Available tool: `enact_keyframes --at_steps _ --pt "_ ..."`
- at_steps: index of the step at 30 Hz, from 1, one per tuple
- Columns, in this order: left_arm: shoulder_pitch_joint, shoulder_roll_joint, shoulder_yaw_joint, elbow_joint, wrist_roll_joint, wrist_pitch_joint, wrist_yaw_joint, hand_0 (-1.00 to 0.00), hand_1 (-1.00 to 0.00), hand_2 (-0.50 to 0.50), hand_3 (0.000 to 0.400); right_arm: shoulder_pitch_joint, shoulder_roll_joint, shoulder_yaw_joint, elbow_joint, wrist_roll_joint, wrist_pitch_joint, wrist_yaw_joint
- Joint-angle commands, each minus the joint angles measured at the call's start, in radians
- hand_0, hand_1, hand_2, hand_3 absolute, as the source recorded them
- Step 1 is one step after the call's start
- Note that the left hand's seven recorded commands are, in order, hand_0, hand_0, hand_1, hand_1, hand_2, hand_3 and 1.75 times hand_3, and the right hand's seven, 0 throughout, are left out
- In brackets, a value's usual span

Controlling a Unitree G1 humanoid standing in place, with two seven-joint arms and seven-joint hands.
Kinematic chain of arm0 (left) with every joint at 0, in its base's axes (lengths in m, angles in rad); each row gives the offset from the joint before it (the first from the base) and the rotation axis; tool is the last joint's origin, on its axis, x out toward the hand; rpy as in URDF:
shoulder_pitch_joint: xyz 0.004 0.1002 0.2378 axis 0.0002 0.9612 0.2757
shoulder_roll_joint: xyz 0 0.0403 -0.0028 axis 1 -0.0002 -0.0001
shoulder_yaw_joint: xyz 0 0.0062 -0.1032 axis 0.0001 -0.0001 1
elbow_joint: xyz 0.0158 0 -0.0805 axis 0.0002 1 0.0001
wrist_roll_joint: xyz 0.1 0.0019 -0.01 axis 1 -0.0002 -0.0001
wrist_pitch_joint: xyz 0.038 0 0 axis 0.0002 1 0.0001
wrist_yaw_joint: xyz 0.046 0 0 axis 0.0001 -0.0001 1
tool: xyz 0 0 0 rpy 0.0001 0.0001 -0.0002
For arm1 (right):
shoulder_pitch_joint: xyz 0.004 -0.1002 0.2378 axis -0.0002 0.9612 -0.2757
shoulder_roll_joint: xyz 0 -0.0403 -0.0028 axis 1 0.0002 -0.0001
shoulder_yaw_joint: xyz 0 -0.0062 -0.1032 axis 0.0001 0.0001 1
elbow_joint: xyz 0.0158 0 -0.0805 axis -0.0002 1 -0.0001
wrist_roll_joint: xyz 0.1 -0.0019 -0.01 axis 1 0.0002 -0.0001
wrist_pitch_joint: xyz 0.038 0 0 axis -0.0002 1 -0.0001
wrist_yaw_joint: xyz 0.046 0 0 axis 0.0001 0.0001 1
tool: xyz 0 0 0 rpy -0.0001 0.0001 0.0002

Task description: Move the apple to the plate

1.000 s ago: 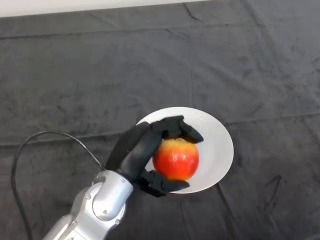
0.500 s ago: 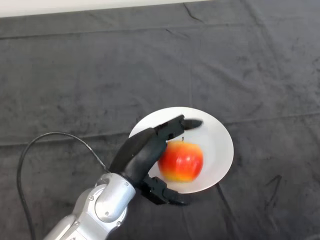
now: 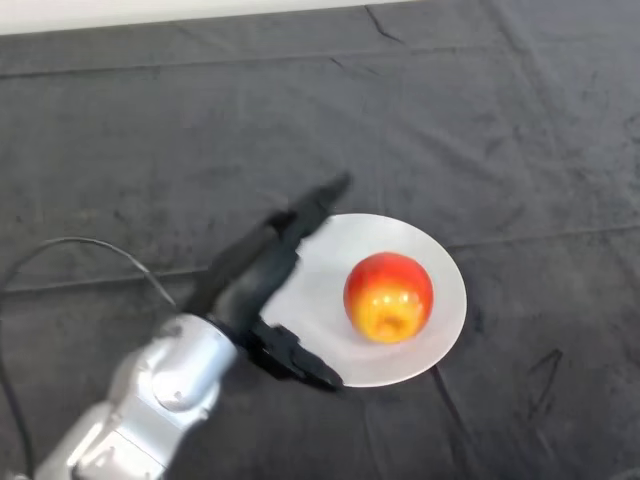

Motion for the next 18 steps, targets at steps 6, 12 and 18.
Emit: enact_keyframes --at_steps 6,12,18 --pt "-0.052 0.063 0.168 0.014 -0.051 -0.067 0.048 0.00 0.00 0.00 0.000 0.038 -0.006 0.0001 0.005 -0.0011 0.013 0.0083" --pt "-0.046 0.093 0.329 0.046 -0.112 -0.111 0.086 0.00 0.00 0.00 0.000 0.039 -0.006 0.0000 0.003 -0.0011 0.013 0.0087" --pt "-0.044 0.119 0.492 0.103 -0.174 -0.152 0.126 0.00 0.00 0.00 0.000 0.040 -0.006 -0.0002 0.002 -0.0012 0.013 0.0091"
